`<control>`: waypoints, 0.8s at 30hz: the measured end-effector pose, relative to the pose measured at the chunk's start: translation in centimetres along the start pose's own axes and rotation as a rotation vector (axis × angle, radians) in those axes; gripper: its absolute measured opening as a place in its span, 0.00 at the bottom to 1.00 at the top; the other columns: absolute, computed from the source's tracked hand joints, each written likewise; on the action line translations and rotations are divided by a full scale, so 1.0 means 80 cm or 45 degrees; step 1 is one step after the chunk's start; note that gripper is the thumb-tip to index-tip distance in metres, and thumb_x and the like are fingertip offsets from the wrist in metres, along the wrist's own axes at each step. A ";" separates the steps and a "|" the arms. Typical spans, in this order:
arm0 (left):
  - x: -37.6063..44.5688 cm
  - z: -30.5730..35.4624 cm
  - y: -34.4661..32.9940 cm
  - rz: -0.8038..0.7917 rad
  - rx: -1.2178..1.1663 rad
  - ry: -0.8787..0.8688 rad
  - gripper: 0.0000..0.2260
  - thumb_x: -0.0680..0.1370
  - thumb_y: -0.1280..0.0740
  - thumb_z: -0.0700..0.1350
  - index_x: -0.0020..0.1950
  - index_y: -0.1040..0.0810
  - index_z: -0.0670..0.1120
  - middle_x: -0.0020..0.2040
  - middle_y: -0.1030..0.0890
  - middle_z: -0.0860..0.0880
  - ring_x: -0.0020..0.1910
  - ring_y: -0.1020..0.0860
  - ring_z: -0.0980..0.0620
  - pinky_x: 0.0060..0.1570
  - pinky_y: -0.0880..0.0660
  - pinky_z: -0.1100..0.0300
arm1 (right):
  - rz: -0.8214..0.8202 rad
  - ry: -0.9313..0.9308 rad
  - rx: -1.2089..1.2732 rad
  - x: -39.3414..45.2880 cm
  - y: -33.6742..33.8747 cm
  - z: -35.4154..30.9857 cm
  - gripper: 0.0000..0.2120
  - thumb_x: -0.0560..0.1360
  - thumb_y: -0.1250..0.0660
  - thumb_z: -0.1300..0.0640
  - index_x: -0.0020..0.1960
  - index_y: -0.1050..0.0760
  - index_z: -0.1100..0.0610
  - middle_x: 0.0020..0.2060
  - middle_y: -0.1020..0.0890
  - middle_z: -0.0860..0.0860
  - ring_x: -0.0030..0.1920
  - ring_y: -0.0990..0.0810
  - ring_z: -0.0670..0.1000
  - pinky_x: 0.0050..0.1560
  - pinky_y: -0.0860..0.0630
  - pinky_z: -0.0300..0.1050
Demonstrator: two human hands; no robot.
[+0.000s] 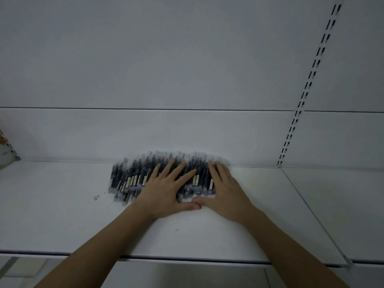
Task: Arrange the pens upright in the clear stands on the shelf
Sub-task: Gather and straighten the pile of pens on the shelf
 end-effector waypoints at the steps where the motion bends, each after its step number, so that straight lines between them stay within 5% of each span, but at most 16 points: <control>1: 0.000 0.000 0.001 -0.012 0.013 0.006 0.43 0.69 0.50 0.81 0.78 0.60 0.65 0.81 0.56 0.55 0.80 0.59 0.46 0.77 0.58 0.40 | -0.006 0.009 -0.014 -0.003 0.003 -0.002 0.60 0.59 0.53 0.17 0.80 0.65 0.47 0.80 0.62 0.46 0.79 0.64 0.49 0.79 0.54 0.56; 7: -0.007 0.019 0.015 -0.024 0.012 0.080 0.45 0.66 0.56 0.83 0.78 0.61 0.65 0.81 0.59 0.57 0.80 0.61 0.48 0.77 0.59 0.40 | 0.003 0.002 0.078 -0.010 0.045 0.005 0.45 0.69 0.54 0.24 0.81 0.57 0.44 0.81 0.57 0.43 0.80 0.59 0.46 0.80 0.54 0.52; 11: 0.001 0.044 0.033 0.054 -0.033 0.136 0.49 0.63 0.64 0.83 0.80 0.53 0.62 0.81 0.49 0.55 0.81 0.51 0.47 0.77 0.53 0.41 | 0.041 0.028 0.092 -0.009 0.067 0.016 0.36 0.77 0.49 0.29 0.80 0.50 0.42 0.80 0.48 0.42 0.79 0.52 0.46 0.79 0.50 0.50; 16: 0.013 0.069 0.054 0.055 -0.108 0.310 0.41 0.71 0.52 0.78 0.80 0.46 0.59 0.79 0.40 0.56 0.78 0.44 0.51 0.75 0.45 0.46 | 0.112 0.076 0.035 -0.009 0.091 0.019 0.28 0.81 0.45 0.37 0.78 0.40 0.48 0.77 0.38 0.45 0.76 0.42 0.49 0.74 0.44 0.44; 24: 0.046 0.125 0.060 0.045 -0.290 0.557 0.31 0.79 0.40 0.65 0.75 0.35 0.46 0.73 0.32 0.46 0.72 0.37 0.44 0.69 0.35 0.51 | 0.170 -0.122 -0.007 -0.007 0.098 0.052 0.21 0.83 0.44 0.45 0.71 0.30 0.52 0.68 0.26 0.50 0.67 0.30 0.54 0.65 0.30 0.49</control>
Point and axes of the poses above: each hand's wrist, its own x-axis towards the middle knuckle, its own y-axis out of the back of the hand, z = x × y, the point moved 3 cm from there along x, towards the middle knuckle
